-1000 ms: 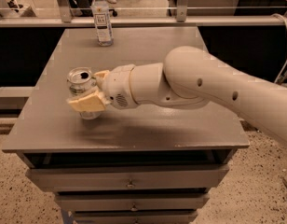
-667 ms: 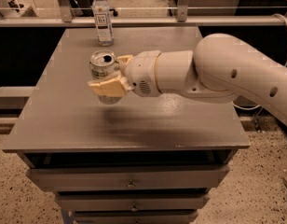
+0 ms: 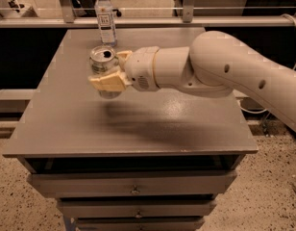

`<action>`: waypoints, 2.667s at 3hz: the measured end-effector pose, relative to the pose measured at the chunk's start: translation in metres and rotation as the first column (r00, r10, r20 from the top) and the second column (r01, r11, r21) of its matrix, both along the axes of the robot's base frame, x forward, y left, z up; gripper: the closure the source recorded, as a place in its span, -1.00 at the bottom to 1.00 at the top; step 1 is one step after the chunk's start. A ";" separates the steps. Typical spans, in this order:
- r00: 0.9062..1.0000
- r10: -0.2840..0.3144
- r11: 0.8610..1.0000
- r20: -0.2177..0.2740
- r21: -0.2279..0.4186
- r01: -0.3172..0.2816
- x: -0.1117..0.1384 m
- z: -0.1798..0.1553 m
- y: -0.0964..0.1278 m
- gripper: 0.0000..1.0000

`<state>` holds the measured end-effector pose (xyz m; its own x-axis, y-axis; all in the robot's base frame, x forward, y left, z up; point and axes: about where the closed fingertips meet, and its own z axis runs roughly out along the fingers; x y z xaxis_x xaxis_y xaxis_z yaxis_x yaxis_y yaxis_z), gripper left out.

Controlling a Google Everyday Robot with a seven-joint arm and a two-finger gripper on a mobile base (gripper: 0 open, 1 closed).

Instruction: Move 7up can near blue plastic bottle

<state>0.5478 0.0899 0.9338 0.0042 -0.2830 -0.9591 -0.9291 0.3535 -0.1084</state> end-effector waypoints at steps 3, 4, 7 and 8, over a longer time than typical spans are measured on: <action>0.981 -0.176 0.984 0.085 0.042 0.173 0.205 0.003 0.002 1.00; 0.968 -0.235 0.972 0.091 0.016 0.235 0.242 0.003 -0.010 1.00; 0.942 -0.334 0.943 0.037 0.010 0.333 0.297 -0.019 -0.035 0.10; 0.940 -0.341 0.940 0.016 0.018 0.341 0.305 -0.027 -0.033 -0.36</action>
Offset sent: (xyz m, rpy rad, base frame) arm 0.2469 0.0142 -0.0033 0.0828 -0.0902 -0.1699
